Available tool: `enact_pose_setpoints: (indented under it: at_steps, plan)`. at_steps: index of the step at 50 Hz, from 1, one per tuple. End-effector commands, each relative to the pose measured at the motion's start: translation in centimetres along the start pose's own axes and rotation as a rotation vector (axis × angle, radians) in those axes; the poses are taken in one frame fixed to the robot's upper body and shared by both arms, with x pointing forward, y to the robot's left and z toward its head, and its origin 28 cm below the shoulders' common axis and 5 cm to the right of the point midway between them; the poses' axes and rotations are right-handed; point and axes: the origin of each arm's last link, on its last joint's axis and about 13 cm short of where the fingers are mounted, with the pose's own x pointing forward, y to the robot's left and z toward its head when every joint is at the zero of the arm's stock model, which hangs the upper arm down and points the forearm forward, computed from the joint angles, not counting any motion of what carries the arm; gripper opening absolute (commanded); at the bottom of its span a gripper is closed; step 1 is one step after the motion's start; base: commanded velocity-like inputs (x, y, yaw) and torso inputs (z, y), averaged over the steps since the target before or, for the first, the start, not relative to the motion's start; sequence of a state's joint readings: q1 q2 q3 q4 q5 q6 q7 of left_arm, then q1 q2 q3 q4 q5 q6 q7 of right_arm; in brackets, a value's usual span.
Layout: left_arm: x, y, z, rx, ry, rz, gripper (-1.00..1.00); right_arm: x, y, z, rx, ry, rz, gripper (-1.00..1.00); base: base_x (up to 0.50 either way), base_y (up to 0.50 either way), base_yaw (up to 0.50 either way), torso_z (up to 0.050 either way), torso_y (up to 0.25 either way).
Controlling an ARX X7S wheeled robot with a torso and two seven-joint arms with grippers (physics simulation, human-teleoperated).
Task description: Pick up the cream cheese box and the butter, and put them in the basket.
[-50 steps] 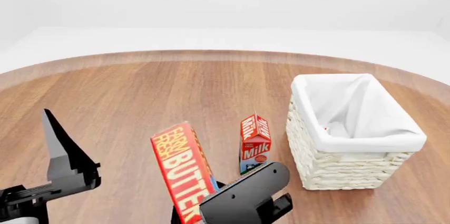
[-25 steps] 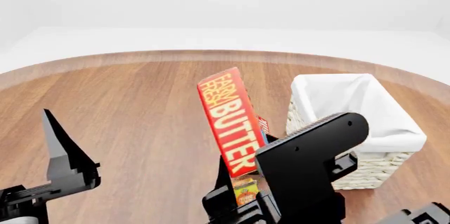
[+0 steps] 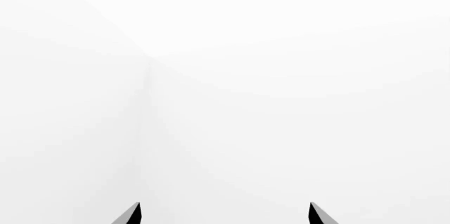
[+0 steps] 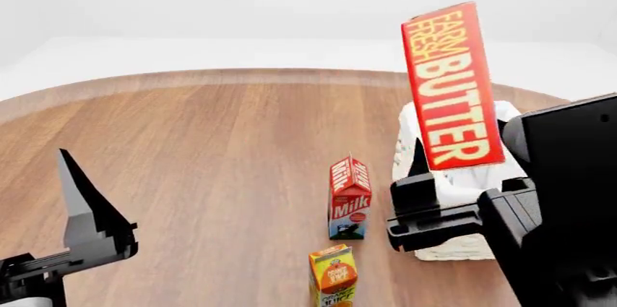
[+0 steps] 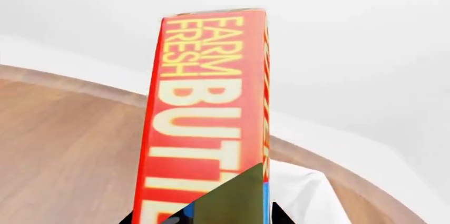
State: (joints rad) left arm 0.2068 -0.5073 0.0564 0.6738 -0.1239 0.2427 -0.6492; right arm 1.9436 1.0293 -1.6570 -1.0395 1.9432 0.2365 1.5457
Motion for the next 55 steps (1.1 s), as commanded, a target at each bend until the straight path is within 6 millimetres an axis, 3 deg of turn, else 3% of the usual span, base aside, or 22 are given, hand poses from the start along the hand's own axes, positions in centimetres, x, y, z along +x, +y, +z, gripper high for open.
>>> enact_pose_setpoints:
  at_steps: [1,14,19,30,55]
  plan:
    - [0.0,0.0,0.0,0.001,-0.001,-0.001,1.0,0.0,-3.0,0.9,0.003,-0.055,-0.154,-1.0,0.0,0.0,0.0,0.0,0.0]
    - [0.1,0.0,0.2,0.006,-0.006,0.001,1.0,1.8,-8.1,0.0,0.02,0.044,-0.345,-1.0,0.0,0.0,0.0,0.001,0.001]
    - [0.1,-0.1,0.2,0.006,-0.007,-0.001,1.0,2.5,-9.1,-0.3,0.001,0.075,-0.351,-1.0,0.0,0.0,0.0,0.0,0.002]
    - [0.1,-0.1,0.2,0.004,-0.004,-0.005,1.0,2.3,-12.0,1.0,0.025,0.077,-0.433,-1.0,0.0,0.0,0.0,0.001,0.001]
    - [0.1,-0.3,0.1,0.002,0.004,-0.011,1.0,4.2,-13.2,3.4,-0.042,0.15,-0.202,-1.0,0.0,0.0,0.0,0.0,0.001]
